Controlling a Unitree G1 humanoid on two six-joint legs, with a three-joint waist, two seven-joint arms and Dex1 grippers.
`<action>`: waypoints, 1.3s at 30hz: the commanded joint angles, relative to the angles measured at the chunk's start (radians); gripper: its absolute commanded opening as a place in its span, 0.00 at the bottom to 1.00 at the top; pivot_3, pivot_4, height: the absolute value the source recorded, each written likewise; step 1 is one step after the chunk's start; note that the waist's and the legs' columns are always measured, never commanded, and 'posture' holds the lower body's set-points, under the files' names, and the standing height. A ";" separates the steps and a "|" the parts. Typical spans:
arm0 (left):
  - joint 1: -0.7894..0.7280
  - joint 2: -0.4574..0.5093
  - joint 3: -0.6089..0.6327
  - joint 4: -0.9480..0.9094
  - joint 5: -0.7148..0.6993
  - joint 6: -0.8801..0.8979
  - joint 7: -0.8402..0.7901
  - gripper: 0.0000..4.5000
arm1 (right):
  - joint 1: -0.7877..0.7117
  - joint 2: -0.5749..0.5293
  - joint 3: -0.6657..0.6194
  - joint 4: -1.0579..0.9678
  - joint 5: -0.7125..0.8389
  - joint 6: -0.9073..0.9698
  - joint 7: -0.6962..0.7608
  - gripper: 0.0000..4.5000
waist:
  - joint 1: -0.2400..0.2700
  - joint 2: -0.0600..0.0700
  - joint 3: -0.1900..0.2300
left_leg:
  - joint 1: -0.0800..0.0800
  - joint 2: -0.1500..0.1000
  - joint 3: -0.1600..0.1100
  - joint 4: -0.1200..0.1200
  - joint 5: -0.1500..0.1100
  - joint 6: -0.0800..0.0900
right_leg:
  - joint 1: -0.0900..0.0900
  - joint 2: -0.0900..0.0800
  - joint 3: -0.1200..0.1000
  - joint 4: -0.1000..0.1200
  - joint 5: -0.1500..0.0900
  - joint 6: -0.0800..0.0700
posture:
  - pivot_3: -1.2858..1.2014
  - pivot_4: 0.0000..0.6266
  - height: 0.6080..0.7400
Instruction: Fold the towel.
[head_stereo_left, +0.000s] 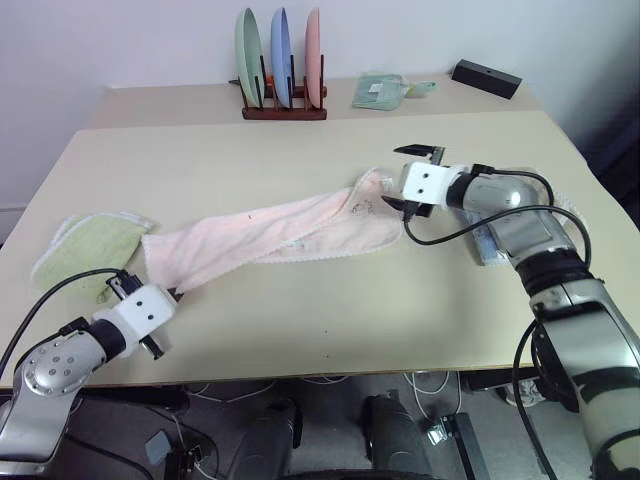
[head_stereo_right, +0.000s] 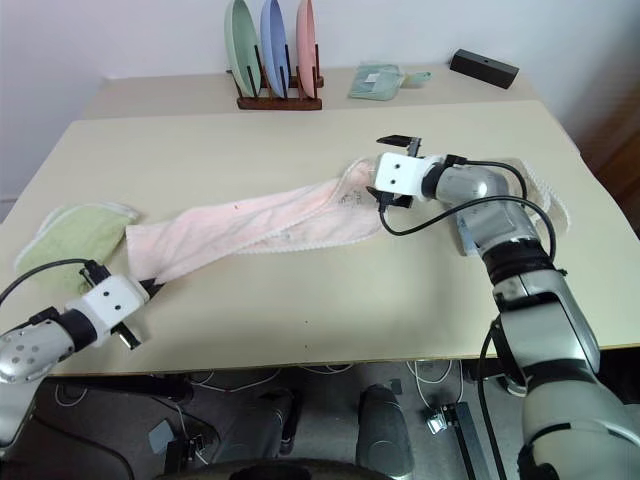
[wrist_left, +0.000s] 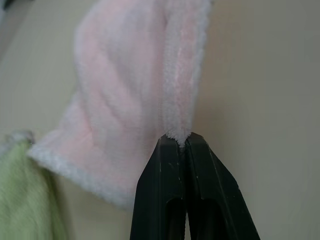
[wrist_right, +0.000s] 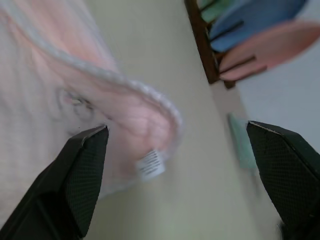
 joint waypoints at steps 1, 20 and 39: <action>0.007 -0.003 0.040 -0.061 -0.010 0.003 -0.003 0.01 | -0.108 0.030 0.072 0.148 -0.123 -0.144 -0.117 1.00 | 0.000 0.000 0.000 | 0.000 0.000 0.000 0.000 0.000 0.000 | 0.000 0.000 0.000 0.000 0.000 0.000 | 0.52 0.24 1.00; 0.116 -0.085 0.022 -0.212 -0.050 0.027 -0.044 0.00 | -0.354 0.280 0.363 0.513 -0.498 0.010 -0.508 0.70 | -0.029 0.001 0.000 | 0.001 0.013 0.002 -0.013 0.005 -0.008 | -0.010 0.016 0.005 0.000 0.006 -0.010 | 0.52 0.24 1.00; 0.165 -0.066 0.033 -0.300 -0.051 0.103 -0.091 0.00 | -0.265 0.124 0.286 0.464 -0.423 -0.103 -0.502 0.01 | -0.037 0.001 0.000 | 0.001 0.016 0.003 -0.013 0.005 -0.009 | -0.010 0.019 0.006 0.001 0.007 -0.013 | 0.52 0.24 1.00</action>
